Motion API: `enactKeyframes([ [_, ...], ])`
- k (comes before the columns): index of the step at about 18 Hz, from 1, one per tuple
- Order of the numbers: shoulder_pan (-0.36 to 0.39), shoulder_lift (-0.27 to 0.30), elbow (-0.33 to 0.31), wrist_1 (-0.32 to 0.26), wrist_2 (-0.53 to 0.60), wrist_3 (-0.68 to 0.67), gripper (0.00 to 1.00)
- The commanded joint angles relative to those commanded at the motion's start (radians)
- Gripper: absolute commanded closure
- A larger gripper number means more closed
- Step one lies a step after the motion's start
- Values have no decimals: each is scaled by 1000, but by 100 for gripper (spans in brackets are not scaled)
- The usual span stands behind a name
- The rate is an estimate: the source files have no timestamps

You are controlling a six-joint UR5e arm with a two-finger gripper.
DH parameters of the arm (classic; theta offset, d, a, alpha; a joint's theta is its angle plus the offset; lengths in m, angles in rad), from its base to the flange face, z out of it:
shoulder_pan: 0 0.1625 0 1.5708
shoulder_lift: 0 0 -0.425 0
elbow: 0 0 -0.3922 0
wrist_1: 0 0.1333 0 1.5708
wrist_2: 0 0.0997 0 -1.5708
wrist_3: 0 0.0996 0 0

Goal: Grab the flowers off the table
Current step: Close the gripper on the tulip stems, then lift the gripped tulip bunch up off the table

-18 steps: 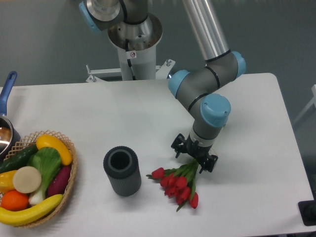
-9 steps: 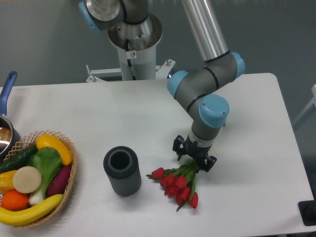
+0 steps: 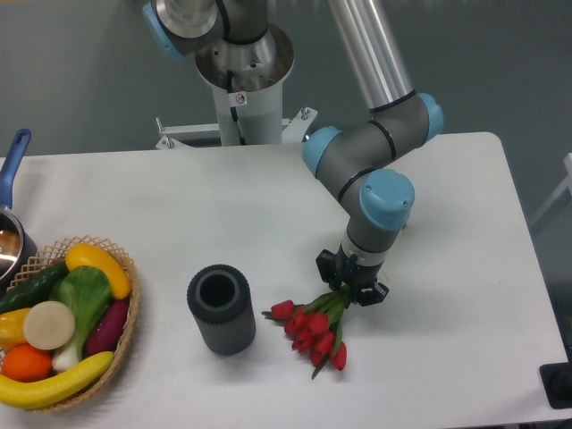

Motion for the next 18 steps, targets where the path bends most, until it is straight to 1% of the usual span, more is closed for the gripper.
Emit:
enactKeyframes([
  [1, 2, 0, 0, 0, 0, 0, 74],
  [7, 5, 14, 2, 0, -3, 0, 74],
  [9, 6, 41, -2, 0, -3, -2, 74],
  [10, 6, 66, -2, 0, -8, -3, 74],
  [11, 12, 113, -3, 0, -12, -9, 74],
  [12, 15, 135, -3, 0, -24, -11, 74],
  [14, 18, 159, -2, 2, -69, -17, 74],
  [16, 37, 199, 6, 2, -118, -41, 74],
  [18, 47, 238, 17, 2, -196, -64, 74],
])
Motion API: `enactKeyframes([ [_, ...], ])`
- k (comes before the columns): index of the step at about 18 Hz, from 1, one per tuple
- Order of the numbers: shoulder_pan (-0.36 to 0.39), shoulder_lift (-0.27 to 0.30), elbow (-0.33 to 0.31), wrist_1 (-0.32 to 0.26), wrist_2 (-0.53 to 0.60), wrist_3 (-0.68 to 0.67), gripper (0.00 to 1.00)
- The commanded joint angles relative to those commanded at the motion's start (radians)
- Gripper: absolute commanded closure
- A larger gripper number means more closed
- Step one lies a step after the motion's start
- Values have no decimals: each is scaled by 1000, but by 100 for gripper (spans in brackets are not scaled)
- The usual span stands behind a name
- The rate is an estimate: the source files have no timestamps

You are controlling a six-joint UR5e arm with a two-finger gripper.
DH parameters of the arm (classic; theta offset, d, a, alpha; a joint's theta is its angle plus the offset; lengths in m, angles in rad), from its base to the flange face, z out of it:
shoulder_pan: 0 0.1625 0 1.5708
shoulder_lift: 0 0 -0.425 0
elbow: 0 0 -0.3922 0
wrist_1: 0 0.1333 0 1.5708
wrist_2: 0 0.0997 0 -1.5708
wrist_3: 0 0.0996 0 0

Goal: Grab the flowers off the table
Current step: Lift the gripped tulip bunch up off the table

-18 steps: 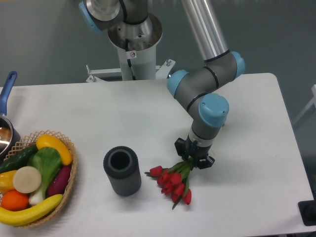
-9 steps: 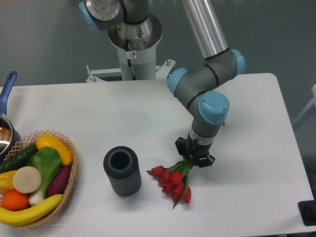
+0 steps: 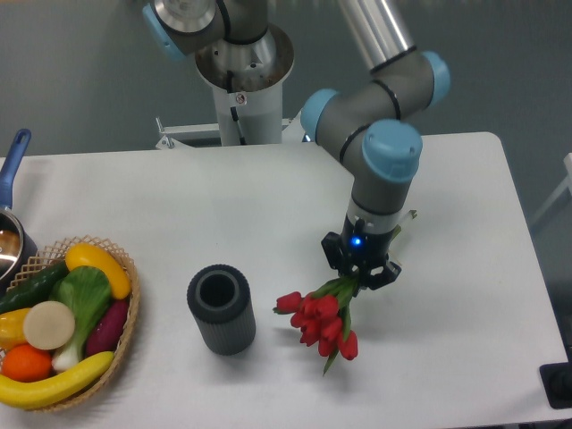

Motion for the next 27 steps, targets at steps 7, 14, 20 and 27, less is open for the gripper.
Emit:
enactKeyframes([
  [7, 106, 94, -3, 2, -359, -60, 74],
  [14, 124, 100, -14, 6, -583, -58, 74],
  [20, 144, 97, -17, 6, -660, -60, 73],
  [27, 167, 100, -37, 6, -694, -51, 73],
])
